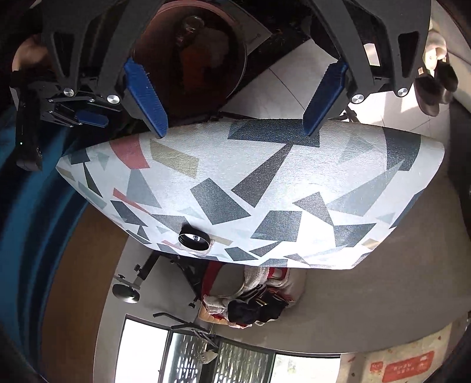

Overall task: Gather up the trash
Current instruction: 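Drop the orange foam net and green wrapper into the brown bin, opening both grippers, then grasp the black lid rim with the left gripper and reach the right gripper to the clear card sleeve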

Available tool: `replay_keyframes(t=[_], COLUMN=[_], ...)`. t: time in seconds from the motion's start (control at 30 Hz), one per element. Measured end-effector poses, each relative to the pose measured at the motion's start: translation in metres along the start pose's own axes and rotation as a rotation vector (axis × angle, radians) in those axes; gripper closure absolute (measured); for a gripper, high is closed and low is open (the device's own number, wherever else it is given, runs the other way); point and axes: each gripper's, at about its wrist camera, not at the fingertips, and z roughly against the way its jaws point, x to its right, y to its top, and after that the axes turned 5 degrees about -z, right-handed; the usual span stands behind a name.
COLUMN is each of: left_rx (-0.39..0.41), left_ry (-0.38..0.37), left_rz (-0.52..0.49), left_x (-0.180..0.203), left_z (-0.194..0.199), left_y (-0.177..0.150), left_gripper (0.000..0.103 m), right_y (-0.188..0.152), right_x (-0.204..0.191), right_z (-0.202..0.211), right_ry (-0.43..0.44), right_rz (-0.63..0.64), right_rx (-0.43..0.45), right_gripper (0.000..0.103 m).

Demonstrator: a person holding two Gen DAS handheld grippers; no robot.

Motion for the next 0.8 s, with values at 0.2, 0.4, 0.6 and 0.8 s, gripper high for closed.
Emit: replay_keyframes(t=[0.2,0.4,0.6,0.8], left_rx=[-0.005,-0.016,-0.008,-0.005], left_ry=[0.001,0.009,0.007,-0.014], left_rz=[0.000,-0.014,-0.023,-0.078], left_x=[0.001,0.002,-0.006,-0.008], left_z=[-0.004,-0.009,-0.016,-0.033], left_y=[-0.003,-0.005,0.007,0.035], left_gripper=[0.012,0.012,0.012,0.016], right_y=[-0.001,0.007,0.026,0.060], right_x=[0.003,0.007,0.020,0.041], right_z=[0.001,0.004,0.012,0.012], right_ry=[-0.008,-0.013,-0.032,-0.095], right_rz=[-0.005,-0.011,-0.036,-0.051], right_rx=[0.009,0.026,0.062,0.108], right_gripper=[0.021,0.008,0.007,0.006])
